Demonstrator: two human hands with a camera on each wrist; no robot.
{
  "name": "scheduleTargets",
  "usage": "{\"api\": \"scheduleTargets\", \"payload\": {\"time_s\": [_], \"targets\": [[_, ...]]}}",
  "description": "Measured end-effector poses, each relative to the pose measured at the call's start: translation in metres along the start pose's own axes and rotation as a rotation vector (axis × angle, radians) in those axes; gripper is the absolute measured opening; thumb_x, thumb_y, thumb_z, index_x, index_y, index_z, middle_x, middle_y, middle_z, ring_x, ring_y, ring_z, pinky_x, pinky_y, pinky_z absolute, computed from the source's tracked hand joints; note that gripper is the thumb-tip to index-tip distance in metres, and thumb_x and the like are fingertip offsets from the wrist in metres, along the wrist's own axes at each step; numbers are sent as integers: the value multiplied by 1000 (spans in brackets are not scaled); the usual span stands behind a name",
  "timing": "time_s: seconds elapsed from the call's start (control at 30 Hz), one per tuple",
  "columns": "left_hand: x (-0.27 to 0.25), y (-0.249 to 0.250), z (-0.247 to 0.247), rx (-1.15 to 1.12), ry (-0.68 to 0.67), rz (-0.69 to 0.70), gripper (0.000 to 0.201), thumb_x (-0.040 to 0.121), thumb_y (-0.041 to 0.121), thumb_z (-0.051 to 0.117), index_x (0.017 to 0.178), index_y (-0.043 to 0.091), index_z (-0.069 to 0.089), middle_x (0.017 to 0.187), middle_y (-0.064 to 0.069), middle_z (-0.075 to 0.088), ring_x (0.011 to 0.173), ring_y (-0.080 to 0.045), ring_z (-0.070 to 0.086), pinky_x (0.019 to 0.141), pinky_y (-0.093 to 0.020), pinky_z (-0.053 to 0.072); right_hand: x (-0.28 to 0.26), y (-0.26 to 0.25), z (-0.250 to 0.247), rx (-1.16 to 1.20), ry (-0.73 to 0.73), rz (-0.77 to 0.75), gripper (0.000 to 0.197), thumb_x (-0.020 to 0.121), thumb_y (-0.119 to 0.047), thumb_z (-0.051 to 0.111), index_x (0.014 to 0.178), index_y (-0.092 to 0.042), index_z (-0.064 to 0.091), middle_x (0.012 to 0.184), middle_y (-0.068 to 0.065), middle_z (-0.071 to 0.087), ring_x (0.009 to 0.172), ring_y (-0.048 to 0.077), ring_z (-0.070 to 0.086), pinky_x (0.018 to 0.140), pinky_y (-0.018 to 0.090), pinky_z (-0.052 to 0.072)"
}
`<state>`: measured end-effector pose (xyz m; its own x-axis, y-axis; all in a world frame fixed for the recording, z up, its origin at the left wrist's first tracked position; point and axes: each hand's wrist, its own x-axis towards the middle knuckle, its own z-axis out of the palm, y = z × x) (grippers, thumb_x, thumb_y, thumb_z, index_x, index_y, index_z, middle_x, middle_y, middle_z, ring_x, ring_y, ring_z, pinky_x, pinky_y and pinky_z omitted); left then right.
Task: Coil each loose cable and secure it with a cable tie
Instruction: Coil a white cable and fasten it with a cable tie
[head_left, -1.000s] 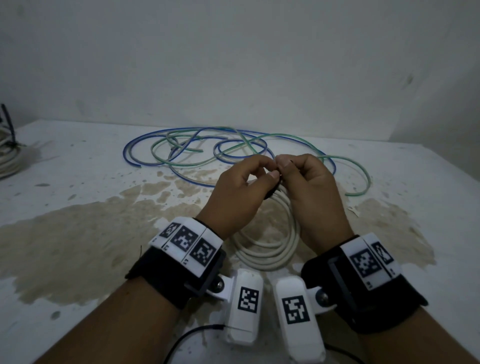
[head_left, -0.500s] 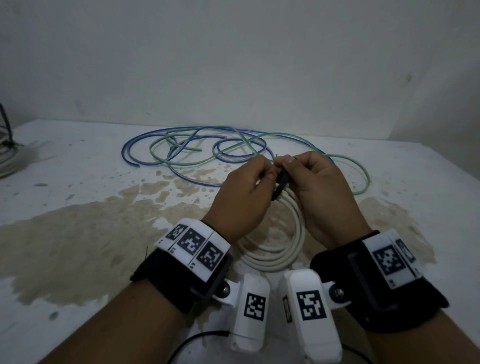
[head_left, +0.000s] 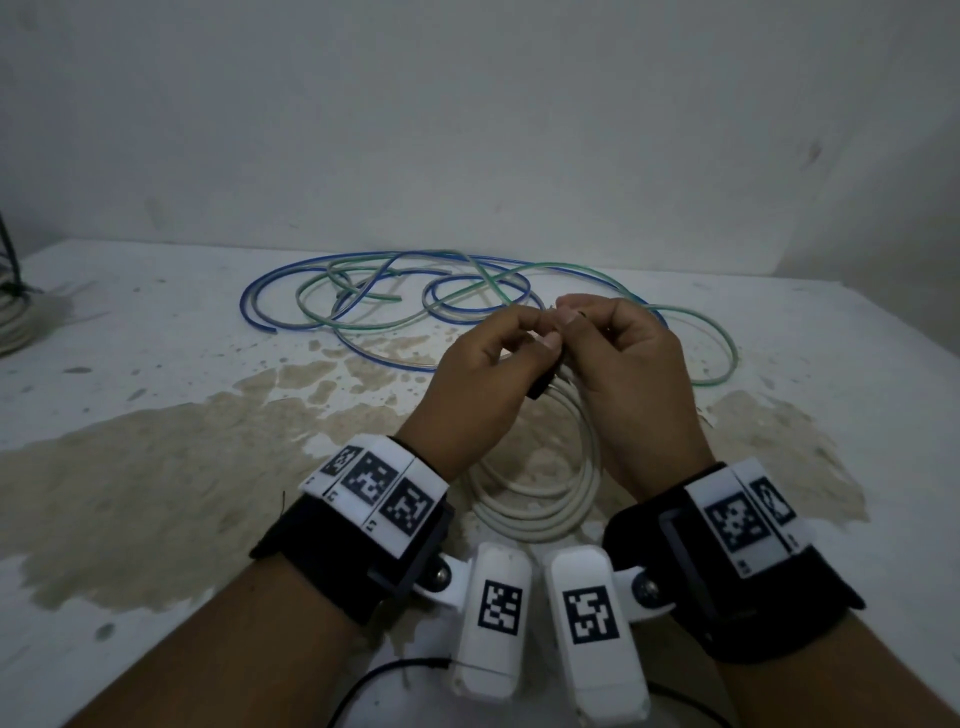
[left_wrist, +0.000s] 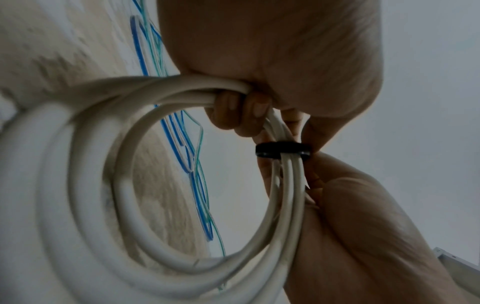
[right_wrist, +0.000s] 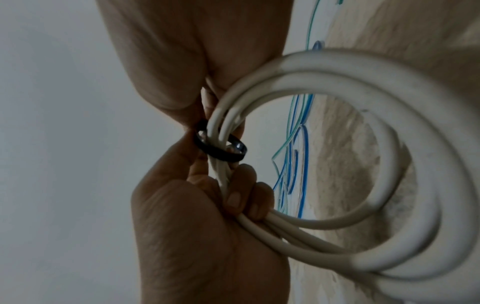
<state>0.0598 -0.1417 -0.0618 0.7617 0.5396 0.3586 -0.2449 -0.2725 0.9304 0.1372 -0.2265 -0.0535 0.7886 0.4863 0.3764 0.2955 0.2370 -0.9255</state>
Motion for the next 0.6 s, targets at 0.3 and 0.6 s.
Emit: {"api": "scheduleTargets", "payload": {"time_s": [0.3,0.6], "targets": [[-1,-1,-1,90,-90,-36,9,93,3,52,91,10,57,74,-11,49,41,3,43,44,-6,30,6,-6,-9,79,130,-131,17,82,-25,65,66,-28,68,70,-9,66,75,13,62,83,49,54],[-3,0,1,99,-37,-25,16,88,5,59,79,18,61,78,-8,52,42,3,42,44,-10,28,12,-12,-23,62,116,-134,18,84,-39,63,75,-24,65,79,-8,67,82,11,61,86,44,52]]}}
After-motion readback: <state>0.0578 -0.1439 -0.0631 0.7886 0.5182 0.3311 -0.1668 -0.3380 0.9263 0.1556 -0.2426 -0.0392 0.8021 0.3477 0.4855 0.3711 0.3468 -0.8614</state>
